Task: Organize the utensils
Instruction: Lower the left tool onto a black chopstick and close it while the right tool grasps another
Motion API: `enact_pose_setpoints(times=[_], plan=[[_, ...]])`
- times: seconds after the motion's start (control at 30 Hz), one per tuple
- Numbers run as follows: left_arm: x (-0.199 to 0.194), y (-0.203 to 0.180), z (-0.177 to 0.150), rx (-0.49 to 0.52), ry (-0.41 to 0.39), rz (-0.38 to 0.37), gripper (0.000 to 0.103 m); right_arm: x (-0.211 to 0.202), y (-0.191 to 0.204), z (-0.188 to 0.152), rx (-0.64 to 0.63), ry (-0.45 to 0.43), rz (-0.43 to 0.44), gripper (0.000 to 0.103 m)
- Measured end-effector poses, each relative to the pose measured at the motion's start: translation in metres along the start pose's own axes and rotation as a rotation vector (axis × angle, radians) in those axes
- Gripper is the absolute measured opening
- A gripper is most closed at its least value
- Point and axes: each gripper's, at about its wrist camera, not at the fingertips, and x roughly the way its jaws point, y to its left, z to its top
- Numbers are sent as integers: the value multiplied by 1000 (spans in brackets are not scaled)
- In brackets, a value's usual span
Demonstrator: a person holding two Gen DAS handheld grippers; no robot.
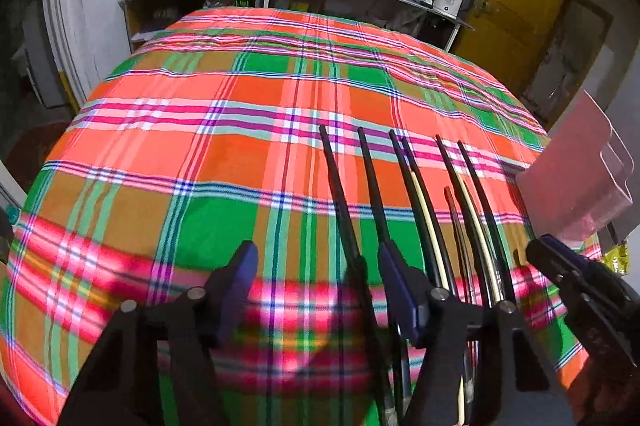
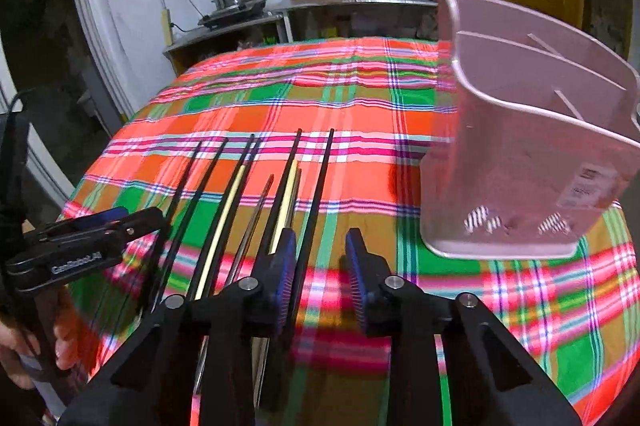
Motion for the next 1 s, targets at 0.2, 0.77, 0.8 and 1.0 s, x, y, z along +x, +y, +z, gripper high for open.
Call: enact_pose_setpoints(times=[0.2, 0.77, 0.8, 1.0], plan=[[10, -2, 7, 13, 21, -22, 47, 17, 3, 9, 2, 33, 5, 18], [25, -17, 21, 107, 36, 66, 30, 50, 11, 31, -24, 113, -18, 14], [26, -18, 21, 117, 37, 74, 28, 52, 12, 32, -28, 114, -20, 14], [28, -18, 25, 124, 38, 76, 11, 60, 13, 41, -34, 136, -18, 7]])
